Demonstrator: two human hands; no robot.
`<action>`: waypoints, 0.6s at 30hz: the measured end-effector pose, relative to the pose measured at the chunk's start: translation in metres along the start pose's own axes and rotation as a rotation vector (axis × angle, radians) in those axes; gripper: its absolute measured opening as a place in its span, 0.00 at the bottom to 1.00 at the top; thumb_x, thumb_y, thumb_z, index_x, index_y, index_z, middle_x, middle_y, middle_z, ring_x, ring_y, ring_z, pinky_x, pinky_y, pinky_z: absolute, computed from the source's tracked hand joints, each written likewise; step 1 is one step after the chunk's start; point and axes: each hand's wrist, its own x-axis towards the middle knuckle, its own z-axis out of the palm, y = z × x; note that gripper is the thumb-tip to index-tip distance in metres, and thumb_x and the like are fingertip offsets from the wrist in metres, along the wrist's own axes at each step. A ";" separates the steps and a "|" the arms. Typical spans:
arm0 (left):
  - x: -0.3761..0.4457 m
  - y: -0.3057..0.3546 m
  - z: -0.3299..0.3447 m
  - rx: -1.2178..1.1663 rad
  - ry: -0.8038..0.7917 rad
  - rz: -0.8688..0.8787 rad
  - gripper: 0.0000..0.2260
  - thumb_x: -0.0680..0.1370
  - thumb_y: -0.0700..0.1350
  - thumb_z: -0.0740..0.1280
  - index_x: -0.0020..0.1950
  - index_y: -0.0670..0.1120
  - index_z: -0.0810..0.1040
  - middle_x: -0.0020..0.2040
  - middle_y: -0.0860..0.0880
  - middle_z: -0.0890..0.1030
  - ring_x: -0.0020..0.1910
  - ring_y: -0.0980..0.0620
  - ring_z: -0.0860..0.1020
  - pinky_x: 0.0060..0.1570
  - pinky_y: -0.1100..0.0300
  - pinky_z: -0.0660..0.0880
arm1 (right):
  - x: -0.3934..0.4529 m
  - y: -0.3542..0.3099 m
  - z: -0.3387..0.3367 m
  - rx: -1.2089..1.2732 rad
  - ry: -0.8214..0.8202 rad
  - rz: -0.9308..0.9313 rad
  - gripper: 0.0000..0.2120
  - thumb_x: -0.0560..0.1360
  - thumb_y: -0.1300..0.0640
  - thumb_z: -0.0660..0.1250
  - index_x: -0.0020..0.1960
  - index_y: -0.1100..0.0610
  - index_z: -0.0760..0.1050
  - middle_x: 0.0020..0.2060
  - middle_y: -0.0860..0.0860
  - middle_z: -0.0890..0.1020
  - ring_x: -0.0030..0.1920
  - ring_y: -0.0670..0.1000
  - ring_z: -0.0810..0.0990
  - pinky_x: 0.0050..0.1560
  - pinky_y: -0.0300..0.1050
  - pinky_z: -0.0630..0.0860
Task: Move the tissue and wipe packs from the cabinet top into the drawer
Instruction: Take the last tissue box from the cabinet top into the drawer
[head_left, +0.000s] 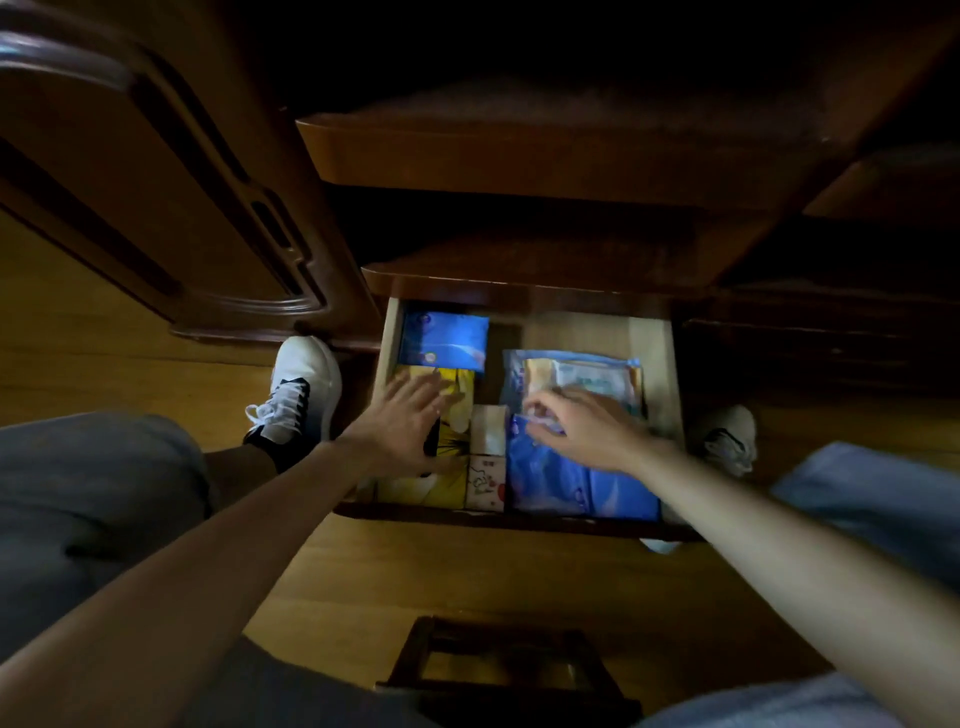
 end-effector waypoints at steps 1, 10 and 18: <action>-0.007 0.010 0.002 0.033 -0.065 0.093 0.52 0.66 0.82 0.48 0.82 0.51 0.51 0.83 0.49 0.48 0.81 0.48 0.43 0.79 0.44 0.44 | -0.021 0.002 0.000 -0.086 -0.048 -0.064 0.20 0.79 0.33 0.58 0.62 0.45 0.72 0.56 0.45 0.80 0.53 0.47 0.79 0.47 0.45 0.73; -0.048 0.057 0.001 0.310 -0.180 0.289 0.16 0.76 0.51 0.68 0.62 0.47 0.77 0.60 0.46 0.78 0.59 0.44 0.77 0.52 0.48 0.77 | -0.112 0.013 0.018 -0.574 -0.417 -0.097 0.18 0.80 0.48 0.66 0.66 0.53 0.68 0.57 0.52 0.79 0.55 0.55 0.79 0.53 0.55 0.78; -0.048 0.057 0.000 0.349 -0.128 0.155 0.12 0.78 0.50 0.67 0.59 0.48 0.78 0.56 0.48 0.79 0.48 0.46 0.81 0.38 0.54 0.69 | -0.111 0.020 0.013 -0.546 -0.265 -0.082 0.16 0.80 0.48 0.66 0.65 0.51 0.72 0.58 0.51 0.80 0.55 0.55 0.80 0.48 0.50 0.74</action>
